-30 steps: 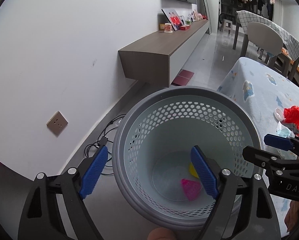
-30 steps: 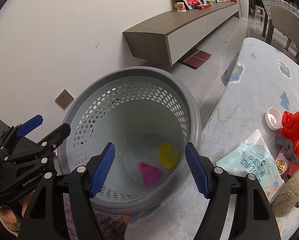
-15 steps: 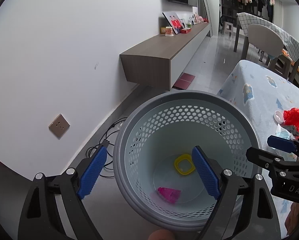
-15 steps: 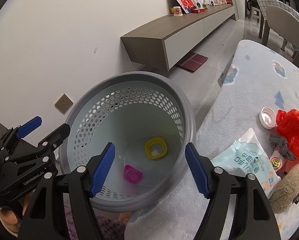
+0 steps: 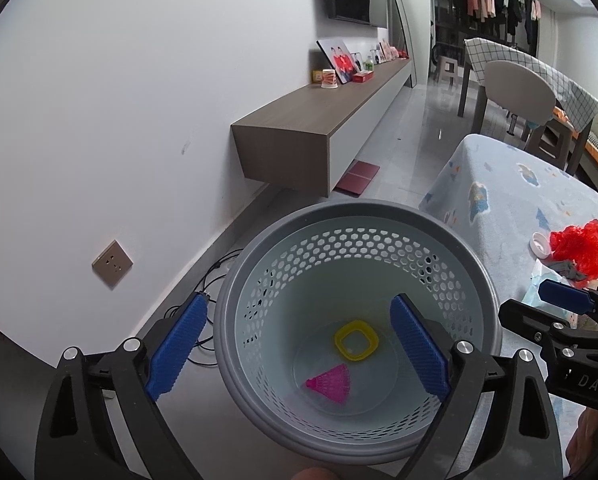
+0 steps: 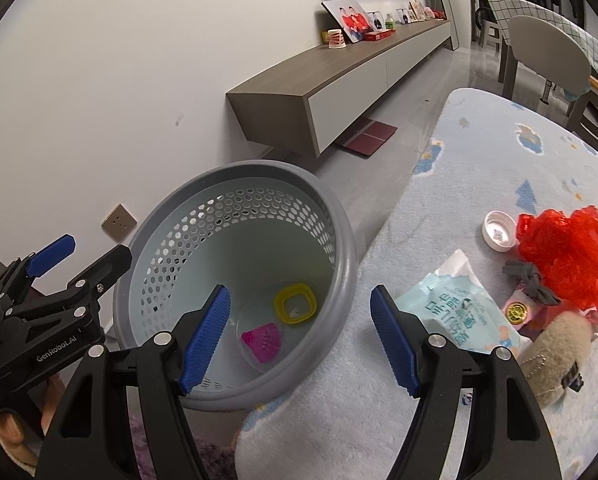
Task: Collect trash
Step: 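Move the right tool back to the table and close on the beige fuzzy ball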
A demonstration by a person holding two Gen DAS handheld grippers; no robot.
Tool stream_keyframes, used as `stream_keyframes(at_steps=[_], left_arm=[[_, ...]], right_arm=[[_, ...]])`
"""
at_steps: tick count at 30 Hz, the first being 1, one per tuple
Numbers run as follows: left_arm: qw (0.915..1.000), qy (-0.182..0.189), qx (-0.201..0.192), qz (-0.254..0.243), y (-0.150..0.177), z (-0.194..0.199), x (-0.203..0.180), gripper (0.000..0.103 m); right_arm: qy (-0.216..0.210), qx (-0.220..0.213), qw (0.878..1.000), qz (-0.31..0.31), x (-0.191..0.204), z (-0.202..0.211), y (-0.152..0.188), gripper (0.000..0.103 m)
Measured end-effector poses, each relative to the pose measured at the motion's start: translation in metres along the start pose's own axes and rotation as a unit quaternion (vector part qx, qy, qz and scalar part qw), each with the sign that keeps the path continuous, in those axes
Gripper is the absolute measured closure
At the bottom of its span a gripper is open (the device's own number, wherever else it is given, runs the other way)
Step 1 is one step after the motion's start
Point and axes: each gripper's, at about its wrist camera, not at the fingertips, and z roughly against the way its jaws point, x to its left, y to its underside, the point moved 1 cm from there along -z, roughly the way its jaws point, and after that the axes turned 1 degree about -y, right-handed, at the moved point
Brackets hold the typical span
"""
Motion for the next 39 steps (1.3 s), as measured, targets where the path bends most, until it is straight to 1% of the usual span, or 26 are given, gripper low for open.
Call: stream_keyframes(at_steps=[6, 14, 18, 22, 30, 33, 39], left_arm=[[0.9999, 0.012, -0.008, -0.007, -0.003, 0.005, -0.011, 0.010], [0.9991, 0.032, -0.018, -0.022, -0.005, 0.012, -0.035, 0.009], [0.9984, 0.043, -0.023, -0.029, -0.005, 0.017, -0.048, 0.009], [0.9974, 0.055, -0.025, -0.038, -0.006, 0.020, -0.065, 0.008], [0.9954, 0.076, -0.029, -0.050, -0.004, 0.026, -0.097, 0.008], [0.9947, 0.082, -0.029, -0.054, -0.003, 0.027, -0.107, 0.008], [0.9940, 0.086, -0.029, -0.060, -0.002, 0.027, -0.124, 0.008]], right_arm=[[0.017, -0.016, 1.000, -0.007, -0.011, 0.015, 0.006, 0.033], [0.046, -0.051, 0.997, -0.019, -0.034, 0.044, 0.016, 0.032], [0.062, -0.064, 0.996, -0.029, -0.050, 0.059, 0.023, 0.029], [0.085, -0.071, 0.993, -0.043, -0.071, 0.071, 0.032, 0.029], [0.123, -0.070, 0.987, -0.081, -0.113, 0.086, 0.051, 0.029], [0.135, -0.062, 0.984, -0.094, -0.127, 0.085, 0.058, 0.029], [0.147, -0.045, 0.983, -0.101, -0.140, 0.080, 0.065, 0.029]])
